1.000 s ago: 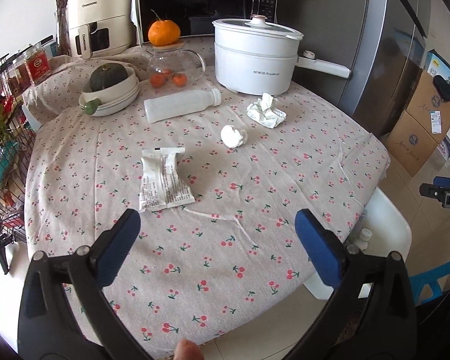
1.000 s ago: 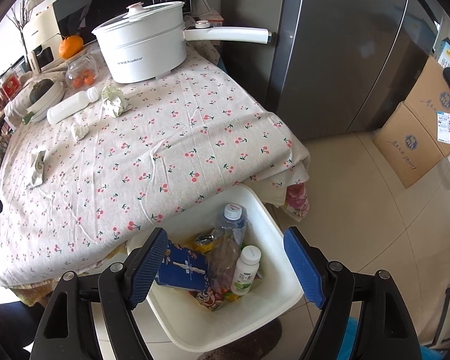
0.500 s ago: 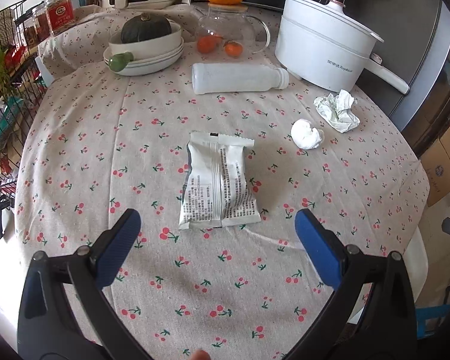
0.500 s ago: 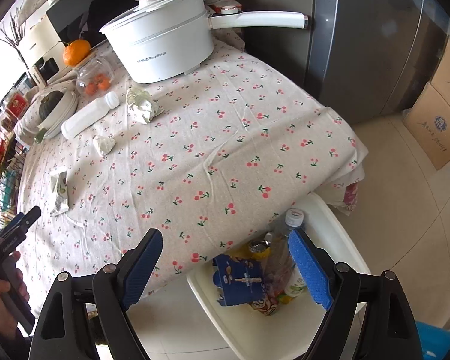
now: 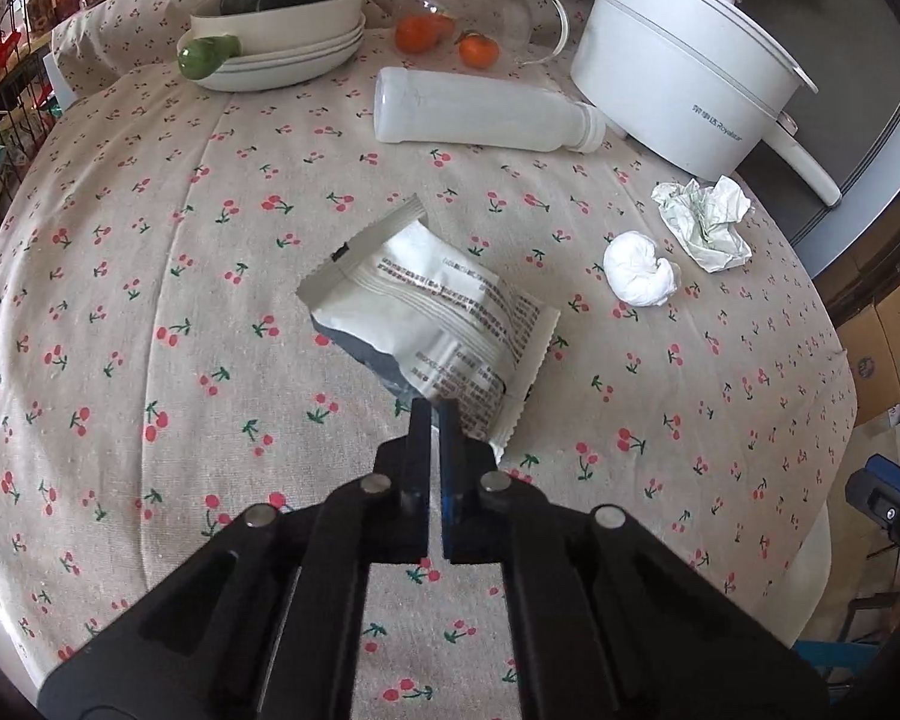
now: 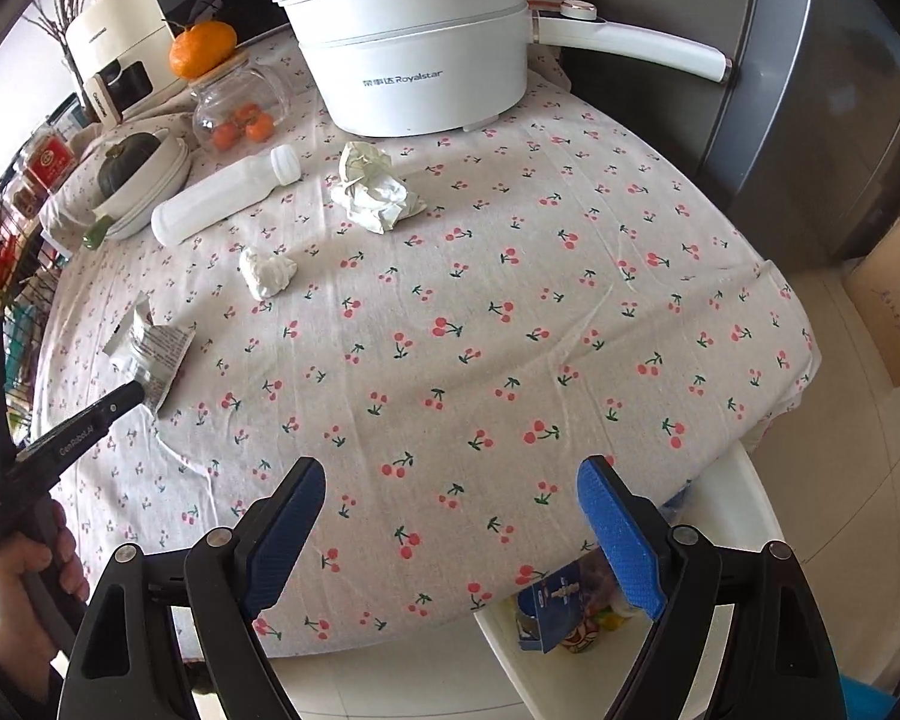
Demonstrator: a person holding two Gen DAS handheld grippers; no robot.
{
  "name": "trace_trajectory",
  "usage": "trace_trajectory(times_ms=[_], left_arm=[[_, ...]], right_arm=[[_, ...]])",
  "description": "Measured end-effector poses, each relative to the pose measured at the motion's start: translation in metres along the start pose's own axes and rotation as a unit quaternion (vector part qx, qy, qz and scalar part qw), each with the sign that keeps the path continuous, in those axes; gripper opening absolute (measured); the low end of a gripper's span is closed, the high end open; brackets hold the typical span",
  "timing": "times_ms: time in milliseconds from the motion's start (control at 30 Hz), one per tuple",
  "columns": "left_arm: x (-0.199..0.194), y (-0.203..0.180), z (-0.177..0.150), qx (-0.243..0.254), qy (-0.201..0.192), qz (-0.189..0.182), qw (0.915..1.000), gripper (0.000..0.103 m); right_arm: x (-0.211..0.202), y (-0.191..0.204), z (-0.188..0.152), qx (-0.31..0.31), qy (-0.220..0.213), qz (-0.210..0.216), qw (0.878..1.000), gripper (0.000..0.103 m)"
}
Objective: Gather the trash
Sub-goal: 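Grasp the white snack wrapper with left tool while right tool grasps a tissue ball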
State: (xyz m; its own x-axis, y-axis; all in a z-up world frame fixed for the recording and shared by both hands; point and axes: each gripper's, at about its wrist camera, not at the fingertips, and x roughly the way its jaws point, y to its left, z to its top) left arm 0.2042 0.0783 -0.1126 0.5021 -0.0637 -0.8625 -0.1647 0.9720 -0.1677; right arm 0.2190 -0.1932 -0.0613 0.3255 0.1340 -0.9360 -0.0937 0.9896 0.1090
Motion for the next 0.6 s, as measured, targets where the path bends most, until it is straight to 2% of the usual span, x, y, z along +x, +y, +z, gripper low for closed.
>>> trace_trajectory(times_ms=[267,367,433,467,500,600], left_arm=[[-0.049,0.013,0.001,0.015,-0.043,-0.026,0.9986,0.0],[-0.059,0.026,0.001,0.016,-0.04,-0.055,0.9975,0.002],[-0.058,0.034,0.001,0.01,-0.035,-0.059,0.9976,0.027],[-0.057,0.039,0.002,0.001,-0.035,-0.053,0.998,0.06],[-0.056,0.044,0.002,-0.009,-0.041,-0.046,0.998,0.076],[-0.053,0.055,0.006,-0.034,-0.035,-0.043,0.9979,0.077]], right_arm=[[0.029,0.05,0.022,-0.03,-0.025,0.018,0.999,0.088],[0.044,0.068,0.031,-0.049,-0.037,0.012,0.998,0.088],[0.054,0.076,0.038,-0.047,-0.04,0.016,0.998,0.088],[0.058,0.078,0.042,-0.043,-0.041,0.025,0.998,0.088],[0.062,0.081,0.046,-0.039,-0.041,0.036,0.998,0.088],[0.071,0.091,0.059,-0.042,-0.053,0.057,0.996,0.087]])
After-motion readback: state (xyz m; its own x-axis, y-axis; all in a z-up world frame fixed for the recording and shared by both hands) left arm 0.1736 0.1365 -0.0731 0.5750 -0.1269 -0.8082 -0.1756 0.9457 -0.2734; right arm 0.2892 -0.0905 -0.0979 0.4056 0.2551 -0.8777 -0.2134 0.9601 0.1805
